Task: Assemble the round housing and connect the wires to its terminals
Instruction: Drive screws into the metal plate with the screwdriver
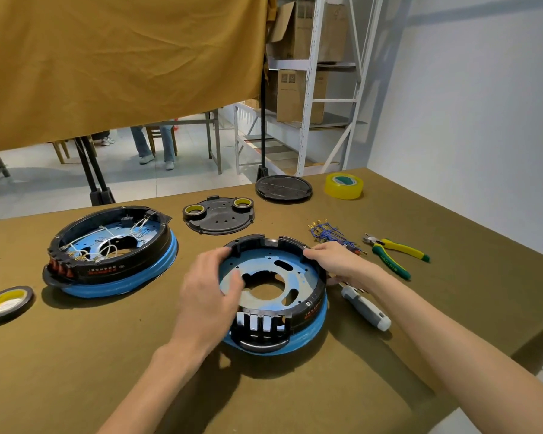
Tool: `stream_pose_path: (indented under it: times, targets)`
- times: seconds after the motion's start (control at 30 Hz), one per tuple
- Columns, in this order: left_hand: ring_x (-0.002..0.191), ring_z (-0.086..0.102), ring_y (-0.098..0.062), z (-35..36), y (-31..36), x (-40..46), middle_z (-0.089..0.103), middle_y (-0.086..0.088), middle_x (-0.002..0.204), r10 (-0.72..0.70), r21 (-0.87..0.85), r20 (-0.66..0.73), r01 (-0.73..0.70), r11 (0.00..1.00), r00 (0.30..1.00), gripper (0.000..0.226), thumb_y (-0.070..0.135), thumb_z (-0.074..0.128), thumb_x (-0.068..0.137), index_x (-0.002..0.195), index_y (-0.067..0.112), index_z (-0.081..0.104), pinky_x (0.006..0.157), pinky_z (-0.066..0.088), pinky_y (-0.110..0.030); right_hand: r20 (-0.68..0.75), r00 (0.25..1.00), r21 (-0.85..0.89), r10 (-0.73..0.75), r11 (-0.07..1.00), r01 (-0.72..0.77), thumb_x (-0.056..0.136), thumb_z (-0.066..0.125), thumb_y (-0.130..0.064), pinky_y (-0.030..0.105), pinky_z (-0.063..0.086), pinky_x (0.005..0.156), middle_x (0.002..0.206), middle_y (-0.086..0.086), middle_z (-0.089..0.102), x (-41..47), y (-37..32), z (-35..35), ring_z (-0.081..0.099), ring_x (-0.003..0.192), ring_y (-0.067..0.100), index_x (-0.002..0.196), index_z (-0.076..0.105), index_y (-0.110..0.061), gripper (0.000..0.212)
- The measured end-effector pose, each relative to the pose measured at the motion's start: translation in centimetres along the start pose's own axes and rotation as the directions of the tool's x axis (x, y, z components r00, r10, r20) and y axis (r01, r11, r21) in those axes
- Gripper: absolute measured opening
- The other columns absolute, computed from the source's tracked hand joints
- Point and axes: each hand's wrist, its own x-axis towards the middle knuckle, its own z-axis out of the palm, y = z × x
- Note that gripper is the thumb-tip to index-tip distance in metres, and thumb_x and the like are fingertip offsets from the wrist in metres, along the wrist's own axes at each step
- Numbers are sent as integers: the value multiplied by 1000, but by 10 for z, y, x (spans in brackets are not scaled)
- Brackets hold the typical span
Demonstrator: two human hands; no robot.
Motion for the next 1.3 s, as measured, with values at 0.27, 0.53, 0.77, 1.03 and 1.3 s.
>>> stream_pose_path:
  times: [0.27, 0.53, 0.77, 1.03, 1.3]
  targets:
    - [123, 52, -20, 43, 53, -11, 56, 5, 134, 174, 429, 608, -505, 749, 775, 69, 71, 60, 85, 137, 28, 49, 107, 37, -39, 59, 983, 39, 175, 983, -178, 107, 49, -35, 43, 63, 71, 111, 16, 66, -18, -9, -3, 70, 93, 30, 131, 52, -12, 34]
    - [90, 56, -8, 25, 38, -1, 61, 16, 104, 232, 332, 566, -476, 814, 791, 51, 76, 57, 83, 107, 31, 65, 78, 50, -31, 79, 975, 227, 210, 948, -222, 95, 61, -60, 30, 54, 72, 94, 11, 65, -21, 5, -15, 62, 82, 19, 131, 53, -2, 69]
    - [83, 58, -5, -11, 47, 16, 62, 15, 90, 235, 88, 515, -323, 942, 825, 40, 69, 64, 80, 99, 34, 64, 70, 53, -30, 335, 936, 652, 104, 692, -310, 75, 86, -41, 34, 63, 68, 100, 14, 77, -27, -10, -22, 76, 82, 23, 129, 53, 8, 80]
    - [117, 50, -5, -22, 92, 51, 48, 17, 136, 188, 213, 330, -267, 940, 925, 93, 84, 56, 73, 147, 30, 39, 99, 46, -27, 350, 935, 781, -47, 566, -264, 90, 75, -18, 31, 61, 57, 103, 15, 75, -45, -40, -16, 75, 80, 24, 125, 67, 0, 40]
    - [117, 51, -25, -9, 118, 79, 53, -4, 124, -55, 615, 255, -118, 779, 965, 91, 69, 79, 64, 130, 15, 46, 100, 45, -41, 351, 915, 850, -199, 478, -222, 98, 57, -10, 41, 63, 87, 123, 22, 71, -62, -57, -12, 73, 107, 32, 134, 55, 2, 37]
